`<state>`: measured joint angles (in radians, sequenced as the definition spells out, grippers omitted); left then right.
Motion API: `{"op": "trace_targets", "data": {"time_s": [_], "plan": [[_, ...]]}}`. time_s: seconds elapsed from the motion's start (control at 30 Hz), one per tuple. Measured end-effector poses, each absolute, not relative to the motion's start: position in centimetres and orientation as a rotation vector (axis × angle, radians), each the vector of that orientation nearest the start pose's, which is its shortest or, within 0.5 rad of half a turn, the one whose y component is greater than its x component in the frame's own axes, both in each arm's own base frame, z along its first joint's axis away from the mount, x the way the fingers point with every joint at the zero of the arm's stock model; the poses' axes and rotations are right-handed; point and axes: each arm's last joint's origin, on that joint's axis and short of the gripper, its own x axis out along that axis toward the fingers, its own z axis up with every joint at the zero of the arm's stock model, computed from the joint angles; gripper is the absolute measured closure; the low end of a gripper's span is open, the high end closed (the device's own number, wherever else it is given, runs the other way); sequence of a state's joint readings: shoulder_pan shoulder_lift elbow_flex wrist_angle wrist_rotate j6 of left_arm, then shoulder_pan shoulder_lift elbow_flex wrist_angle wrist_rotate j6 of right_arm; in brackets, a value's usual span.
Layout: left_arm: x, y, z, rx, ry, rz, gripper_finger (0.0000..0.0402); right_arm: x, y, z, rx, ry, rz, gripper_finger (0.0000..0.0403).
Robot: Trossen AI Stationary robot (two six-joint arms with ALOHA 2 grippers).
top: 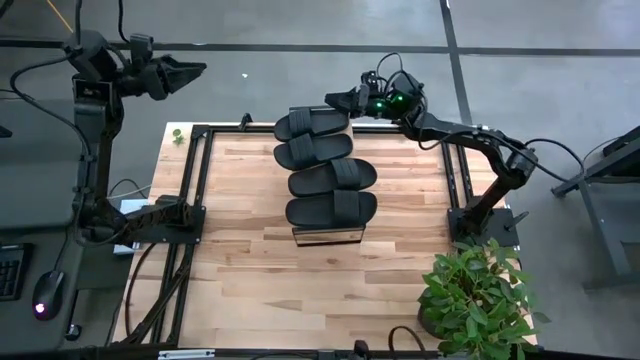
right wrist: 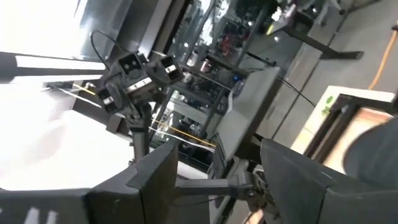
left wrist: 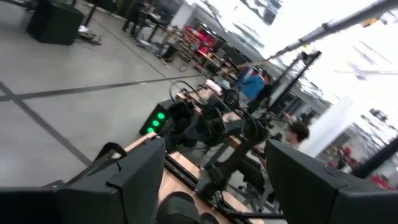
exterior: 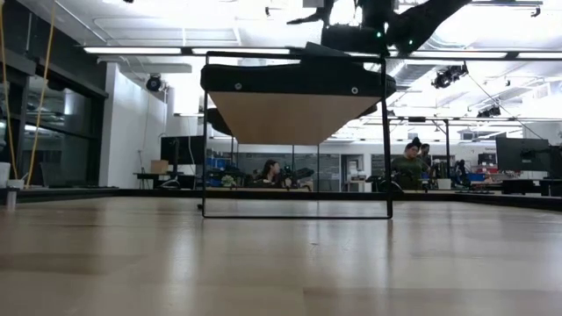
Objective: Pick and place slides into the shelf
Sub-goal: Return to Home Position
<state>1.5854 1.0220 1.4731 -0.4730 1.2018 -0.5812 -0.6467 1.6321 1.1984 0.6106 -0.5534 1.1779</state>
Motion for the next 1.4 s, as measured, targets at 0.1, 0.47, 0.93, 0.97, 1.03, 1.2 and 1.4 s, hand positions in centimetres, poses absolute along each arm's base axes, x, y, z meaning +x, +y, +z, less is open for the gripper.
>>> {"op": "trace_targets", "data": {"time_s": [0.1, 0.47, 0.93, 0.97, 1.03, 1.2, 1.4], "plan": [[3.5, 14.8, 49.0, -0.577, -0.102, 0.347, 0.0140, 30.3, -20.6, 34.8, 1.037, -0.218, 0.008, 0.0182], [8.6, 13.2, 49.3, -0.557, -0.090, 0.240, 0.0140, 27.2, -16.1, 40.4, 0.869, -0.335, 0.017, 0.0182], [13.7, 8.9, 49.4, -0.463, -0.069, 0.149, 0.0140, 24.3, -8.9, 43.5, 0.657, -0.273, -0.005, 0.0182], [14.0, 8.5, 49.3, -0.455, -0.064, 0.154, 0.0140, 24.2, -8.5, 43.6, 0.638, -0.271, -0.010, 0.0182], [14.5, 7.8, 49.1, -0.433, -0.044, 0.162, 0.0140, 24.1, -7.9, 43.7, 0.609, -0.263, -0.014, 0.0182], [15.5, 5.8, 48.1, -0.356, 0.061, 0.196, 0.0140, 24.5, -6.5, 43.5, 0.559, -0.234, 0.011, 0.0182], [16.1, 3.7, 47.9, -0.257, 0.103, 0.218, 0.0140, 25.1, -4.1, 43.5, 0.490, -0.227, 0.030, 0.0182]]}}
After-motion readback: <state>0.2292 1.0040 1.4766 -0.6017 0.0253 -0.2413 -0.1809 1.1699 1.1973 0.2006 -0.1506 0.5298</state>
